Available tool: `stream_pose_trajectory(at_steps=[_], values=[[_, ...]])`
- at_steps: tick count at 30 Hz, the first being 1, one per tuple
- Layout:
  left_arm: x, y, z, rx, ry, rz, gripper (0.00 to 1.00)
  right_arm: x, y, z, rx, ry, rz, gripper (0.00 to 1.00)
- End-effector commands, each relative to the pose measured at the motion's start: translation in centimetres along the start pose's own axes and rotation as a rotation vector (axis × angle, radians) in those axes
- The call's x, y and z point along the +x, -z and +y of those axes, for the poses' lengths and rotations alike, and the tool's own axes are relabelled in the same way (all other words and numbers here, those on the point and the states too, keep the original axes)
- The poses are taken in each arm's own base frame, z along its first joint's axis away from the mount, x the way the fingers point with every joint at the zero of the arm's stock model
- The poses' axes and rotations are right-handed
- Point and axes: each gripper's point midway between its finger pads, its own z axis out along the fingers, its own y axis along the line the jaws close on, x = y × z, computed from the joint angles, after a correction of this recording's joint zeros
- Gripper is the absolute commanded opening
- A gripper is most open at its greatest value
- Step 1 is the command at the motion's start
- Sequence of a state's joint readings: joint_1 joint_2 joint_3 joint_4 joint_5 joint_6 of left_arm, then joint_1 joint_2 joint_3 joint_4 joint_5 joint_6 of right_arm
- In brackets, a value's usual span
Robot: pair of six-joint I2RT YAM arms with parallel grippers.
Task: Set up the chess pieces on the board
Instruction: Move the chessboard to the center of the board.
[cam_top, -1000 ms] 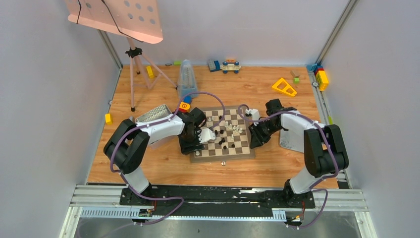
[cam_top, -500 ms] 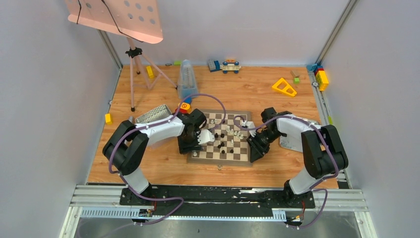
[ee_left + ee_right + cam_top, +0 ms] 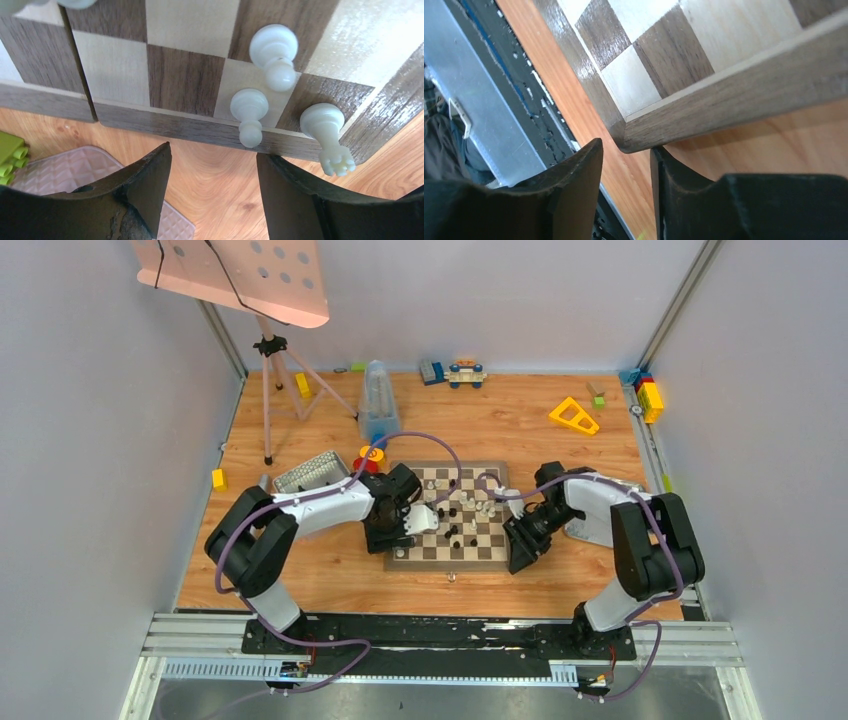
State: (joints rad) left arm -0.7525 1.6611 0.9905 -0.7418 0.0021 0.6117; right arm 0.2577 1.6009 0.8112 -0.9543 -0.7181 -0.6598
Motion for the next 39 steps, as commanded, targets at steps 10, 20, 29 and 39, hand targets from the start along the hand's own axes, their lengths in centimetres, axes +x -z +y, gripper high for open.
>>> stream_pose_trajectory(at_steps=[10, 20, 29, 39], values=[[-4.2, 3.8, 1.1, -0.137, 0.035, -0.239, 0.80, -6.3, 6.1, -0.2, 0.185, 0.169, -0.253, 0.56], [-4.0, 6.5, 3.0, -0.215, 0.110, -0.303, 0.84, -8.7, 7.4, -2.5, 0.308, 0.103, -0.339, 0.63], [-3.5, 10.3, 5.3, -0.303, 0.183, -0.385, 0.89, -8.6, 5.1, -6.2, 0.327, 0.004, -0.298, 0.57], [-2.3, 12.1, 7.1, -0.365, 0.258, -0.431, 0.96, -6.0, 2.4, -5.1, 0.205, 0.016, -0.228, 0.48]])
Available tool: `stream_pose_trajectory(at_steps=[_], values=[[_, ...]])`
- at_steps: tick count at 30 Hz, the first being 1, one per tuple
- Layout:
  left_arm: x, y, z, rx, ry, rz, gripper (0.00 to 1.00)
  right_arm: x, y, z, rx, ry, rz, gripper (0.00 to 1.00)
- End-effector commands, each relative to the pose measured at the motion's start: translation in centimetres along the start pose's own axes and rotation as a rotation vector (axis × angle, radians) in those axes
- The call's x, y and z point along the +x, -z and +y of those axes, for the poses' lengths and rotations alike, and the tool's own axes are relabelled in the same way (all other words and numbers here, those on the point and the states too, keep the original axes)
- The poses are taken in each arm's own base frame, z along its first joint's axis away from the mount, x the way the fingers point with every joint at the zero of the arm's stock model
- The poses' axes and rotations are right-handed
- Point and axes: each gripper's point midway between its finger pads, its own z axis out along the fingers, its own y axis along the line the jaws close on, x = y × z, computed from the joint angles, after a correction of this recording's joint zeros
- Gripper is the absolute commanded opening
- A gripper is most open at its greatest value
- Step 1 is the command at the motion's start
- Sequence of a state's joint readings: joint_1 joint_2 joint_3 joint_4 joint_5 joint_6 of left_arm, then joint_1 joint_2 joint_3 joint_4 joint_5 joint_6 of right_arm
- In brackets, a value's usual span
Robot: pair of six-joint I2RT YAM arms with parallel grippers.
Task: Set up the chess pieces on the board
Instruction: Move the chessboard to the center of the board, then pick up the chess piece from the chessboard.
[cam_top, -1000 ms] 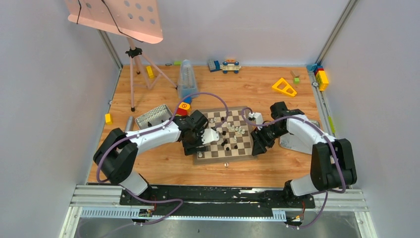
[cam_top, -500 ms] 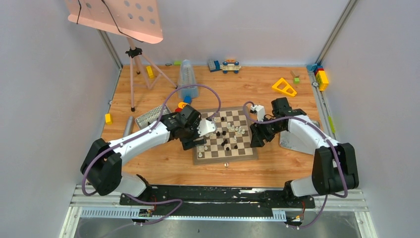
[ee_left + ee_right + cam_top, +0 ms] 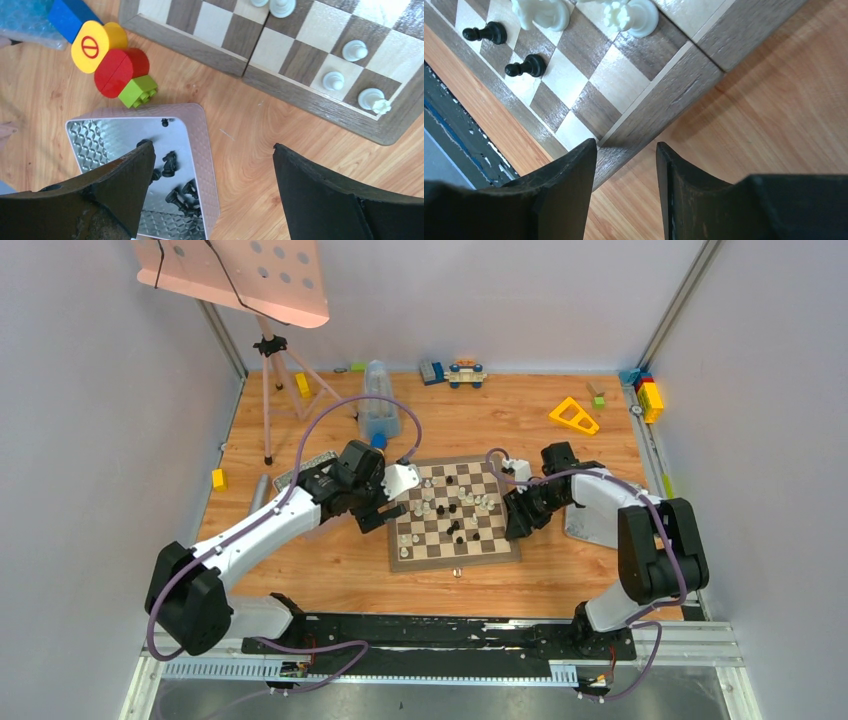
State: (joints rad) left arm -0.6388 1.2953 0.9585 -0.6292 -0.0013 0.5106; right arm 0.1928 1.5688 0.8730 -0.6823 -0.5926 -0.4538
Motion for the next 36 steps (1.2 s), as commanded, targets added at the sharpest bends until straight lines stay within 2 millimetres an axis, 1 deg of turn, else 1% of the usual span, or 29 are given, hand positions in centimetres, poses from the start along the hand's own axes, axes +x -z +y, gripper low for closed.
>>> stream_pose_trajectory(at_steps=[1, 5, 9, 11, 14, 17, 21, 25, 29, 30, 33, 36], values=[[-2.3, 1.7, 2.5, -0.074, 0.058, -0.097, 0.96, 0.6, -0.6, 1.4, -0.097, 0.049, -0.012, 0.47], [-2.4, 2.0, 3.1, -0.089, 0.073, -0.109, 0.99, 1.2, -1.0, 3.2, -0.173, 0.096, -0.008, 0.47], [-2.2, 2.0, 3.6, -0.096, 0.085, -0.107, 1.00, 1.6, -1.2, 4.6, -0.210, 0.134, 0.001, 0.47], [-1.9, 2.0, 3.7, -0.100, 0.092, -0.102, 1.00, 1.7, -1.0, 4.7, -0.202, 0.145, 0.004, 0.47], [-1.7, 2.1, 3.8, -0.104, 0.096, -0.101, 1.00, 1.6, -0.4, 4.0, -0.135, 0.165, 0.011, 0.49], [-1.5, 2.3, 3.9, -0.108, 0.101, -0.103, 1.00, 0.4, 0.7, 3.0, -0.050, 0.181, -0.013, 0.52], [-1.5, 3.0, 4.0, -0.116, 0.115, -0.114, 1.00, -2.3, 2.9, 2.2, 0.050, 0.202, -0.076, 0.55], [-0.7, 3.6, 4.5, -0.134, 0.146, -0.092, 1.00, -4.7, 4.6, 2.2, 0.103, 0.202, -0.133, 0.56], [0.9, 4.2, 5.2, -0.139, 0.214, -0.044, 1.00, -7.0, 5.6, 2.6, 0.109, 0.203, -0.189, 0.54], [1.3, 4.4, 5.4, -0.143, 0.238, -0.034, 1.00, -7.6, 5.6, 2.7, 0.109, 0.205, -0.200, 0.53], [1.8, 5.1, 5.2, -0.132, 0.270, -0.014, 1.00, -9.1, 5.2, 2.5, 0.113, 0.199, -0.222, 0.50], [1.7, 5.7, 4.8, -0.114, 0.287, -0.019, 1.00, -9.4, 3.6, 2.2, 0.107, 0.197, -0.195, 0.46]])
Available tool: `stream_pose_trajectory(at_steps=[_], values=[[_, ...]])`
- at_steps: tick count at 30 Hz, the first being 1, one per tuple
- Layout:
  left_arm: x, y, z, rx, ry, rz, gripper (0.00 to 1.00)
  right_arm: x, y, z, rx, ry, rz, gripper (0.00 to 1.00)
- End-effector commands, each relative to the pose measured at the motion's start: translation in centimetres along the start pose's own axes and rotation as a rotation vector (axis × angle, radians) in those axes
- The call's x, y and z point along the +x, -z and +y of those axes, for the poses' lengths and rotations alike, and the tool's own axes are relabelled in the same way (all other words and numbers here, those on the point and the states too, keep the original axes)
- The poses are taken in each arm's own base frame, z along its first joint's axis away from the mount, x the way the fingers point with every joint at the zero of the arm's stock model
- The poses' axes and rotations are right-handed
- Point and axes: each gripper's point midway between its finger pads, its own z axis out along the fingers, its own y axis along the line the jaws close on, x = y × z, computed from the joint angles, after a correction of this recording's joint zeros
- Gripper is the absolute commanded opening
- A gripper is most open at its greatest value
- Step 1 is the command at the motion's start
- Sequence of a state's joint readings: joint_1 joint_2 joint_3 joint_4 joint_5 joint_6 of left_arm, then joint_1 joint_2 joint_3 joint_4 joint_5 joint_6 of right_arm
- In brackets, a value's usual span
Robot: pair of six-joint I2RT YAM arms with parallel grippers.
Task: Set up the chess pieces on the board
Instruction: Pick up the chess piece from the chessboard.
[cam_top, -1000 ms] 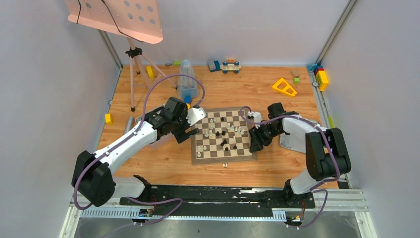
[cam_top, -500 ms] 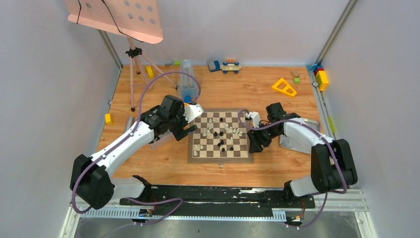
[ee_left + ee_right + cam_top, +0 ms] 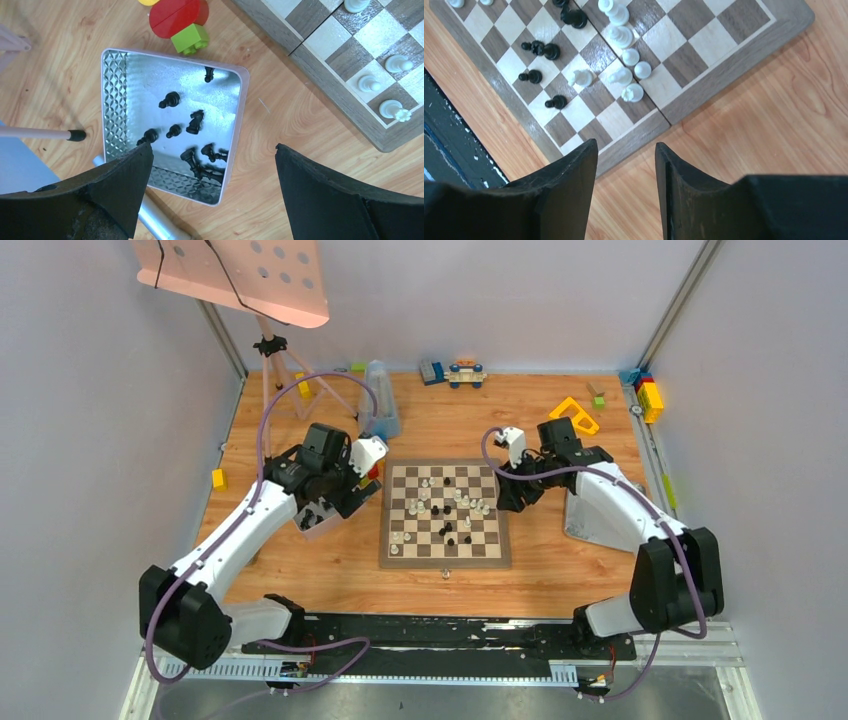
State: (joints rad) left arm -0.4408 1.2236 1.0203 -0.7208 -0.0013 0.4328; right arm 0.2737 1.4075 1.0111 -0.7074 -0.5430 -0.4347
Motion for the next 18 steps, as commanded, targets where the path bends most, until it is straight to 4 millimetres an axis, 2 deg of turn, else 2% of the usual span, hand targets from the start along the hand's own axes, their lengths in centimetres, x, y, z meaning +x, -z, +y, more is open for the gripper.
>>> stream_pose_trajectory(at_steps=[1, 7, 18], values=[[-1.0, 2.3, -0.2, 0.015, 0.053, -0.040, 1.00, -1.9, -2.0, -0.6, 0.015, 0.014, -0.013, 0.46], [-1.0, 3.4, -0.3, 0.008, 0.058, -0.060, 1.00, -1.0, -4.8, -0.6, 0.071, 0.093, 0.065, 0.42], [-1.0, 3.9, -0.3, 0.002, 0.060, -0.077, 1.00, -0.3, -5.8, -1.4, 0.112, 0.143, 0.096, 0.40]])
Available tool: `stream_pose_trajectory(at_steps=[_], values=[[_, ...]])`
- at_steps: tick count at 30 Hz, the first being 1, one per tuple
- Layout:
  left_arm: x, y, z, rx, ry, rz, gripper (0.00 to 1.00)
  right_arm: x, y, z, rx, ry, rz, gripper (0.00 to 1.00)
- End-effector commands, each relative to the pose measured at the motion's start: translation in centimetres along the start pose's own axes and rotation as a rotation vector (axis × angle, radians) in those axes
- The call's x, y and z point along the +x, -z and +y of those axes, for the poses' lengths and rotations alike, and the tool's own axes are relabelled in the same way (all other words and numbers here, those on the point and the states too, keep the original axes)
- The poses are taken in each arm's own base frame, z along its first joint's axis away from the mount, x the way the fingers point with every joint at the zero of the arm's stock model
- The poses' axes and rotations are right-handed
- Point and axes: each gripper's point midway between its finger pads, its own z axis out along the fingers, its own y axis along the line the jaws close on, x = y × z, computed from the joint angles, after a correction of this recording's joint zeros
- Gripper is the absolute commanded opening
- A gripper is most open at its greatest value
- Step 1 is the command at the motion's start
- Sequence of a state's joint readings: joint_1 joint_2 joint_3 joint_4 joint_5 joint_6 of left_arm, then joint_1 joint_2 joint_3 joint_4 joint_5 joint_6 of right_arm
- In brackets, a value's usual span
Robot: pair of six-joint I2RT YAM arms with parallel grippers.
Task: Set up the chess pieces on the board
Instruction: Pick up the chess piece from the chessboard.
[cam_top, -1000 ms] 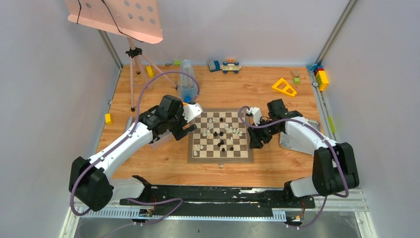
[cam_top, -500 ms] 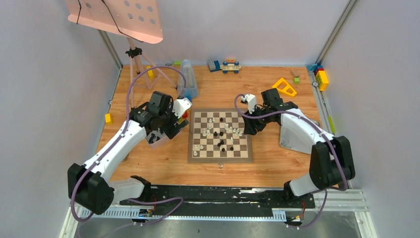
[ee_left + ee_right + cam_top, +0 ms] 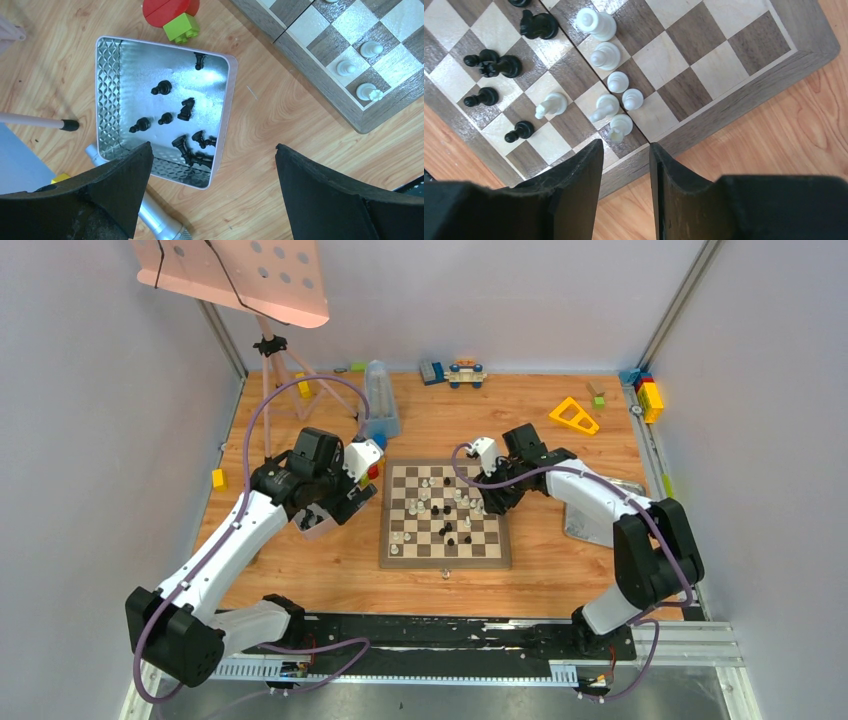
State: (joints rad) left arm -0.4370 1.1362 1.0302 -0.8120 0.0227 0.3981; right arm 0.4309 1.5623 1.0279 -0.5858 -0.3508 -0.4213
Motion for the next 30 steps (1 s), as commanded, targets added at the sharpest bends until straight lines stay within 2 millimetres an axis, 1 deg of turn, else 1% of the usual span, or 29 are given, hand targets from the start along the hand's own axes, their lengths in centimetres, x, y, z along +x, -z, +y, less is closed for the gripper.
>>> stream_pose_trajectory(at_steps=[1, 12, 20, 27, 30], values=[[-1.7, 1.3, 0.5, -0.015, 0.020, -0.062, 1.00, -0.5, -0.7, -0.9, 0.033, 0.037, -0.014, 0.40], [-1.6, 0.9, 0.4, -0.011, 0.014, -0.058, 1.00, -0.6, -2.0, -0.7, 0.007, 0.046, -0.002, 0.38], [-1.4, 0.6, 0.4, -0.014, 0.005, -0.053, 1.00, -0.6, -2.5, -0.5, -0.009, 0.056, 0.002, 0.32], [-1.2, 0.5, 0.4, -0.011, 0.002, -0.050, 0.99, -0.7, -2.4, -0.3, -0.017, 0.068, -0.002, 0.28], [-1.1, 0.4, 0.3, -0.009, 0.001, -0.047, 0.99, -0.7, -2.4, -0.2, -0.020, 0.071, -0.003, 0.23]])
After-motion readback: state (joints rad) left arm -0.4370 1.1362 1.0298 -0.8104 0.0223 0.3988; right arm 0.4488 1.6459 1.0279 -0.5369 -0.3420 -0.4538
